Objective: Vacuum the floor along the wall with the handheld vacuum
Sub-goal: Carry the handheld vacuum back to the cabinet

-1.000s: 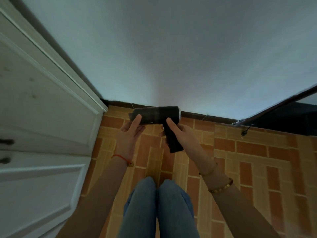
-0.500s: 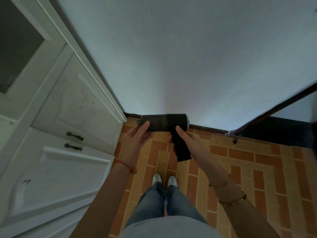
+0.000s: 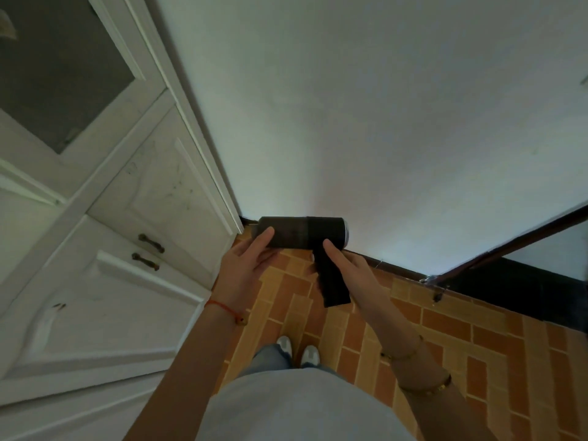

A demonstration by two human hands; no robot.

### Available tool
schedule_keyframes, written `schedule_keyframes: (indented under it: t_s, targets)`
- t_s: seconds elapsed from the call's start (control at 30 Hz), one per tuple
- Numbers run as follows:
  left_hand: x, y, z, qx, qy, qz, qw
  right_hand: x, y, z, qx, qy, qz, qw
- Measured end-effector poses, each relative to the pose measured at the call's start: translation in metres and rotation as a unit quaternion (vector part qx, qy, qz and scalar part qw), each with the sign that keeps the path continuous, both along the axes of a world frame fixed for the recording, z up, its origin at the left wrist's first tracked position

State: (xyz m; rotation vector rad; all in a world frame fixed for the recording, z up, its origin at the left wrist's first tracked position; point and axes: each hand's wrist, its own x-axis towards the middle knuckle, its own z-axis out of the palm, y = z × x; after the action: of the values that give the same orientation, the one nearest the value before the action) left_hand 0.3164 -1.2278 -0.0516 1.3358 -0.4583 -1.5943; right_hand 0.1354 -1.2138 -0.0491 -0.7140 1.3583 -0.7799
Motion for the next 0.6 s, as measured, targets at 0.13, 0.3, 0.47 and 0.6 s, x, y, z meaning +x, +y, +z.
schedule_keyframes:
  t_s: [0.13, 0.3, 0.47, 0.6]
  targets:
    - [0.007, 0.012, 0.002, -0.005, 0.012, 0.044, 0.999, 0.005, -0.002, 0.004, -0.007, -0.013, 0.030, 0.999]
    - [0.025, 0.046, 0.010, 0.005, 0.022, 0.120, 0.992, 0.027, 0.005, 0.006, -0.009, -0.010, 0.100, 0.995]
    - [0.057, 0.092, 0.013, -0.009, 0.000, 0.200, 0.980, 0.064, 0.023, 0.005, -0.005, -0.011, 0.188, 0.982]
    - [0.086, 0.139, 0.015, -0.020, -0.018, 0.273, 0.962, 0.104, 0.043, 0.000, 0.011, 0.014, 0.261, 0.965]
